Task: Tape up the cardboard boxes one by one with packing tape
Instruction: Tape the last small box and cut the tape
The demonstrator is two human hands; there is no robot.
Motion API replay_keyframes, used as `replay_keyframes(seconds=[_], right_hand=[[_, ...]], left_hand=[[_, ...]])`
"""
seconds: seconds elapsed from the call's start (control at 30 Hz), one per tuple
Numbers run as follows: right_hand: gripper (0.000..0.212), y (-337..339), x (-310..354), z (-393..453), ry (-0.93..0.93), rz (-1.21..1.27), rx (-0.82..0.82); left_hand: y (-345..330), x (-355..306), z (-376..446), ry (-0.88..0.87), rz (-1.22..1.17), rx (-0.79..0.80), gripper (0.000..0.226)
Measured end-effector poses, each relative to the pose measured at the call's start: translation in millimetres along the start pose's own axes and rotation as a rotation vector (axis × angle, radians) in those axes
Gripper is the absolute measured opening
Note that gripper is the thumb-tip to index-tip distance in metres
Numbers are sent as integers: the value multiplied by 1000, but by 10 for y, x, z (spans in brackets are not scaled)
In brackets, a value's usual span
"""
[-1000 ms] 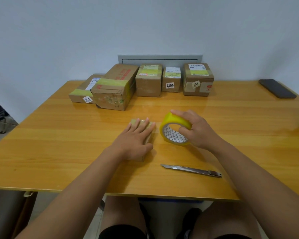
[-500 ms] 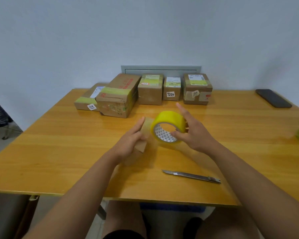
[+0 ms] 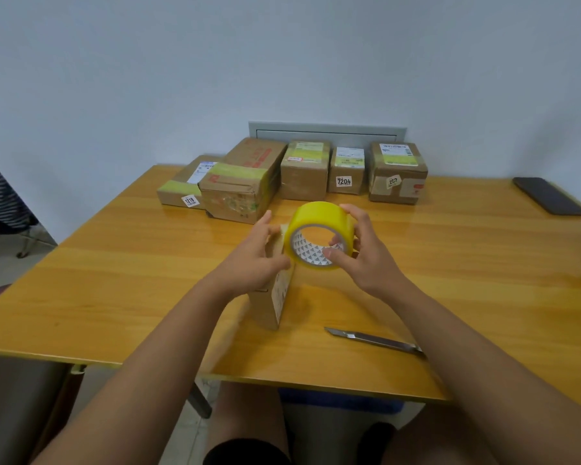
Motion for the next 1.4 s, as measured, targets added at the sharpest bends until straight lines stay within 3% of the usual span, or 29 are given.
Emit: replay_keyframes(seconds=[0.23,0.37,0.53,0.67,0.77,0.83,0.9,1.0,1.23,1.4], right_hand=[[83,-122,-103,-53,-38,24,117],[90,-71,-22,41,-46,59,78],[74,-88,97,181,-47,-16,46],[70,-345,141,262,-47,-53,108],[66,-566,171,352,-48,-94,142],[63,-672,181,406,-40,-118,146],[63,-743,167,440,-35,-122,141],[60,-825,133,465,-45,-130,133],[53,-815,152,450,-84,-55,176],[52,-247,109,239,-63,-40,147]], left_hand=[[47,66,26,16,-69,-55,70],[60,152,34,12,-265,-2,64],[-15,233,56,79,-465,86,53],[230,415,72,196,-101,9,39],[416,413,-4,201,387,-212,34],[368,347,-136,146,583,-357,38],[169,276,-249,29,669,-393,51],[-128,373,-243,-9,813,-289,74],[-132,412,-240,-26,801,-407,59],[-124,428,-218,37,802,-417,55]])
Point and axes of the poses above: each hand's wrist, its own z-axis towards the middle knuckle, its own y-axis out of the back of the hand, x = y × z, the point moved 9 cm from there along z, towards the middle knuckle, and after that the axes turned 3 degrees about y, right-handed, at the moved point
